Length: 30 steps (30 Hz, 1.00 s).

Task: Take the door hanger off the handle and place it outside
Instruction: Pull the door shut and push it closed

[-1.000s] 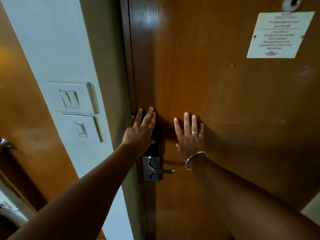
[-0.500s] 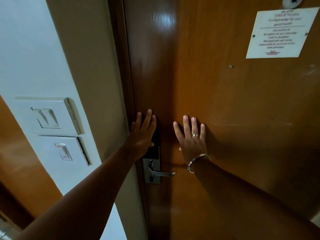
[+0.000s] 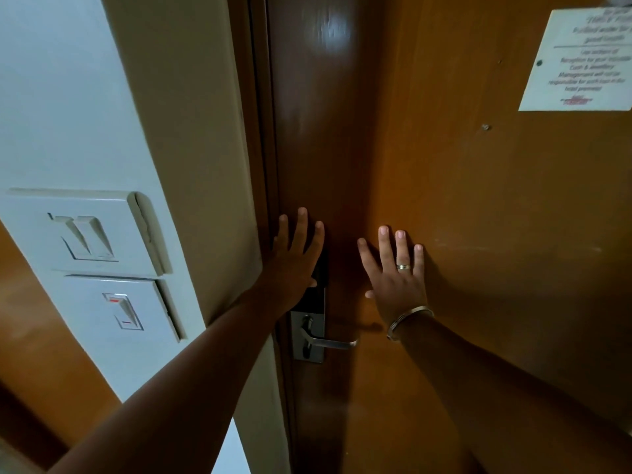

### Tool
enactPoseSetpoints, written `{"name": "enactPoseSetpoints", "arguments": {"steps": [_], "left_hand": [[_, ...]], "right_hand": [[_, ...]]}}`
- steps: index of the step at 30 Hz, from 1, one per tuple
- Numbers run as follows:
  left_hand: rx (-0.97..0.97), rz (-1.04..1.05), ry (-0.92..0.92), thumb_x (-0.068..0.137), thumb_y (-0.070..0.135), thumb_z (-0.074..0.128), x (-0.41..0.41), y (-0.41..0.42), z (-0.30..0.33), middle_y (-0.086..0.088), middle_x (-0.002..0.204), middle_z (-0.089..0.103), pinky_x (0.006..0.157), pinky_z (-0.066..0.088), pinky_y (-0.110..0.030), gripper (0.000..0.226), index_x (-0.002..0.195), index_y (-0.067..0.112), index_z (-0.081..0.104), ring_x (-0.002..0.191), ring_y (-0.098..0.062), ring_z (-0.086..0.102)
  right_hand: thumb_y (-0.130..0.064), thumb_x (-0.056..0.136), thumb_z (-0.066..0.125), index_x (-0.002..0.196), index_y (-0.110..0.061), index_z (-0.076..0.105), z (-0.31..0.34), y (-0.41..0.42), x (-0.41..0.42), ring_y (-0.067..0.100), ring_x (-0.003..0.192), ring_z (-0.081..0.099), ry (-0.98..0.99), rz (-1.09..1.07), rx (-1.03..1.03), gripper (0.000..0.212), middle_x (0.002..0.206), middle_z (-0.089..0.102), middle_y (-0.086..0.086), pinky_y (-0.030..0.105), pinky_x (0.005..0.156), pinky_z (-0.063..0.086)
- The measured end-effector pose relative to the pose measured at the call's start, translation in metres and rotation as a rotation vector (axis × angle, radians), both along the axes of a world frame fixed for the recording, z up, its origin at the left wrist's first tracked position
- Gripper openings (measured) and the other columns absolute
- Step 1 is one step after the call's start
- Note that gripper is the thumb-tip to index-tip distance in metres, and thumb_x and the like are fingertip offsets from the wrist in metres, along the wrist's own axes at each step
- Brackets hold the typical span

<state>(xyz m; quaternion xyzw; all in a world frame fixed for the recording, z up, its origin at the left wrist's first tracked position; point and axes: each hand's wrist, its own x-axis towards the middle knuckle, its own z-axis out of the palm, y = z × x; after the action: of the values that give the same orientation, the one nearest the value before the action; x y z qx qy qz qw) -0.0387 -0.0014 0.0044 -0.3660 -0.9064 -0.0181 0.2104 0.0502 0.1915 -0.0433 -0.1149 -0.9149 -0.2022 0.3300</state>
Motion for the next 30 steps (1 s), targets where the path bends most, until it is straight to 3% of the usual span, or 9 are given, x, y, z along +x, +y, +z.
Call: {"name": "enactPoseSetpoints", "arguments": {"steps": [6,9,15,17,21,25,30], "left_hand": [[0.014,0.003,0.006,0.083,0.036,0.073,0.000,0.001,-0.003,-0.019,0.158,-0.026,0.116,0.005,-0.056,0.111,0.153,0.017,-0.011,0.142,-0.047,-0.022],[-0.010,0.016,0.028,0.081,0.039,0.073,-0.007,0.004,-0.005,-0.020,0.157,-0.026,0.116,0.008,-0.056,0.113,0.153,0.017,-0.012,0.142,-0.049,-0.020],[0.013,0.081,0.000,0.079,0.039,0.075,0.002,0.005,-0.010,-0.017,0.160,-0.022,0.113,0.020,-0.059,0.117,0.152,0.021,-0.015,0.144,-0.047,-0.014],[0.065,0.073,-0.036,0.080,0.037,0.075,0.008,0.003,-0.006,-0.014,0.160,-0.022,0.113,0.014,-0.061,0.116,0.151,0.024,-0.016,0.145,-0.044,-0.015],[0.135,0.054,0.020,0.080,0.055,0.066,0.019,-0.006,0.004,-0.011,0.162,-0.017,0.114,-0.001,-0.056,0.110,0.152,0.025,-0.012,0.145,-0.034,-0.017],[0.232,0.094,0.137,0.078,0.069,0.054,0.023,-0.010,0.039,-0.009,0.158,-0.024,0.114,-0.010,-0.054,0.108,0.152,0.025,-0.012,0.145,-0.032,-0.020],[0.322,0.116,0.276,0.076,0.076,0.043,0.027,-0.004,0.120,-0.009,0.159,-0.023,0.113,-0.021,-0.051,0.107,0.152,0.025,-0.014,0.145,-0.030,-0.023]], "right_hand": [[-0.039,0.055,0.090,0.155,-0.028,0.012,-0.007,0.007,-0.005,0.039,0.149,0.001,0.027,0.025,-0.008,0.127,0.162,0.007,0.016,0.063,0.113,0.008],[-0.039,0.053,0.091,0.154,-0.028,0.018,-0.010,0.009,-0.010,0.040,0.148,0.005,0.035,0.026,-0.011,0.125,0.162,0.011,0.016,0.065,0.112,0.010],[-0.028,0.075,0.078,0.152,-0.025,0.025,0.007,-0.019,0.003,0.042,0.148,0.010,-0.062,-0.036,-0.152,0.094,0.162,0.013,0.018,0.068,0.109,0.017],[-0.038,0.077,0.074,0.153,-0.025,0.021,0.017,-0.029,0.008,0.040,0.149,0.006,-0.082,-0.019,-0.200,0.094,0.163,0.007,0.016,0.065,0.112,0.014],[-0.057,0.086,0.052,0.154,-0.023,0.010,0.046,-0.026,0.024,0.036,0.150,0.003,-0.054,0.058,-0.162,0.087,0.164,0.003,0.014,0.060,0.115,0.001],[-0.062,0.071,0.056,0.154,-0.023,0.007,0.101,-0.016,0.036,0.039,0.149,0.006,0.033,-0.026,-0.125,0.104,0.163,0.007,0.017,0.061,0.115,0.004],[-0.071,0.068,0.051,0.153,-0.021,0.012,0.184,-0.007,0.046,0.041,0.148,0.010,0.170,-0.100,-0.079,0.106,0.162,0.012,0.018,0.062,0.114,0.008]]}}
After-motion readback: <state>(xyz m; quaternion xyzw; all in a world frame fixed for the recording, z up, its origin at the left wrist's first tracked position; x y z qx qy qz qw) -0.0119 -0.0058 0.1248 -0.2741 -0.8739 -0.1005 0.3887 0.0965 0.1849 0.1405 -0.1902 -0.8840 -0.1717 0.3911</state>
